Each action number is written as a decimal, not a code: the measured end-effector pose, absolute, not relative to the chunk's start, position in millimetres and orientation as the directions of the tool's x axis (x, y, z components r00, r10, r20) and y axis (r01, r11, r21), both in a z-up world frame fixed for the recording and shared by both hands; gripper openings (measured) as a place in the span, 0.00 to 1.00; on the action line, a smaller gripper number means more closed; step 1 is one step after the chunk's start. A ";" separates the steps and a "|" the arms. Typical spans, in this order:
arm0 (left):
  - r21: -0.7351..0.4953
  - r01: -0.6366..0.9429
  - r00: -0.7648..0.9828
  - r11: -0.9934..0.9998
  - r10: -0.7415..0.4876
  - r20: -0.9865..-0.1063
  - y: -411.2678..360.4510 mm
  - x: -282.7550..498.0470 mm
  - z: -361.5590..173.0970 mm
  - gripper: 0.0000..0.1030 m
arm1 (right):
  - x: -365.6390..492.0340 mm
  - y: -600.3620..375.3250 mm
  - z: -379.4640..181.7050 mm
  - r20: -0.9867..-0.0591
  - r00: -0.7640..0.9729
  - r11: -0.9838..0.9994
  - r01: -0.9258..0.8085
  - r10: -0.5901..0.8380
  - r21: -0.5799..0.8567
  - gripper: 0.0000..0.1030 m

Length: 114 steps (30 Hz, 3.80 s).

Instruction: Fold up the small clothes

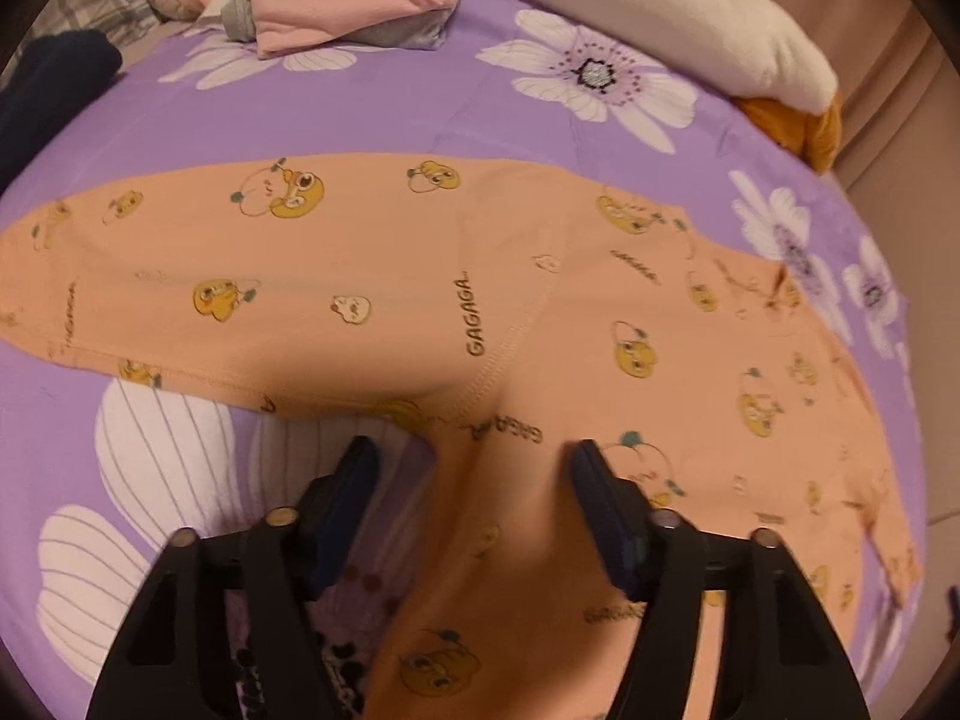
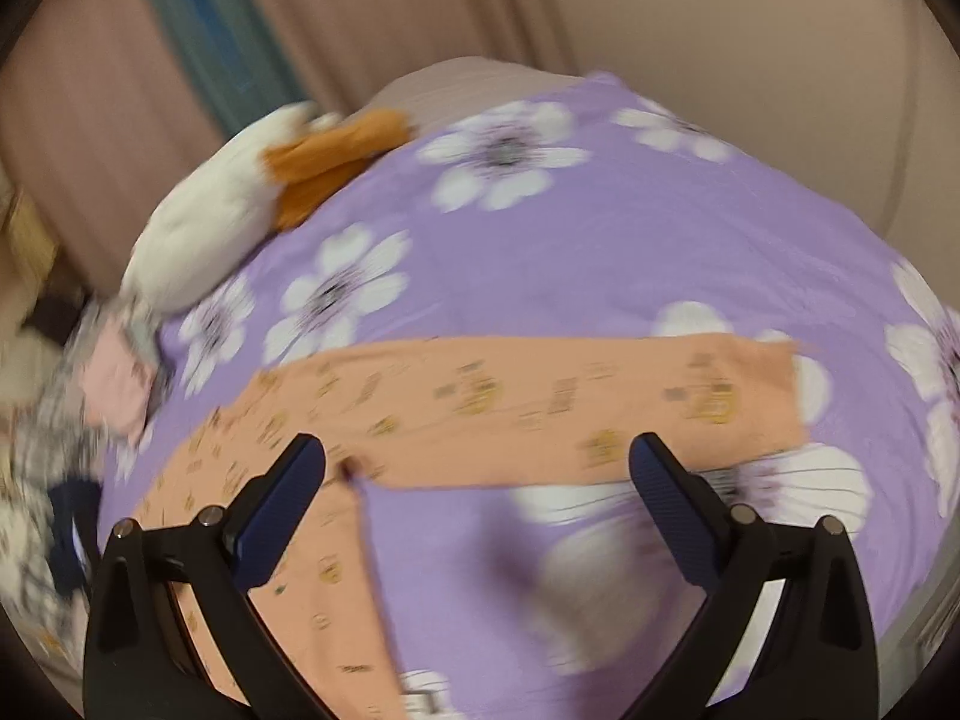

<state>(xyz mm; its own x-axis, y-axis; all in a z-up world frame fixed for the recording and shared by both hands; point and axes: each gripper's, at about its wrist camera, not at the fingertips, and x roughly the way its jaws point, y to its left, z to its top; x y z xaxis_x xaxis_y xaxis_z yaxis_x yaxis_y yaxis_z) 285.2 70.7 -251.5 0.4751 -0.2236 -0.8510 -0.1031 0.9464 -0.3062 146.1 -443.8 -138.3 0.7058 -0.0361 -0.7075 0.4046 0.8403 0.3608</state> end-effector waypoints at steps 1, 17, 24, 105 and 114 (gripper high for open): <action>-0.328 -0.090 0.476 0.940 -0.249 -0.844 73.2 283.2 -253.5 0.52 | 139.1 -466.0 -140.5 -0.710 0.703 0.809 0.444 -0.047 0.385 0.98; -0.274 -0.036 0.602 0.961 -0.198 -0.773 75.1 264.9 -264.3 0.34 | 86.6 -574.4 -250.3 -0.662 0.746 0.430 0.576 0.070 0.695 0.39; -0.432 -0.043 0.634 0.901 -0.309 -0.708 98.9 258.2 -272.0 0.28 | 104.0 -574.2 -247.0 -0.758 0.651 0.447 0.692 -0.044 0.568 0.07; -0.392 -0.039 0.629 0.919 -0.282 -0.724 93.5 251.5 -272.6 0.15 | 277.7 -401.7 -233.1 -0.784 0.620 0.818 0.470 -0.037 0.333 0.09; -0.388 -0.039 0.630 0.921 -0.279 -0.725 92.3 251.2 -272.3 0.15 | 310.0 -322.0 -183.0 -0.597 0.740 0.733 0.213 0.310 0.646 0.09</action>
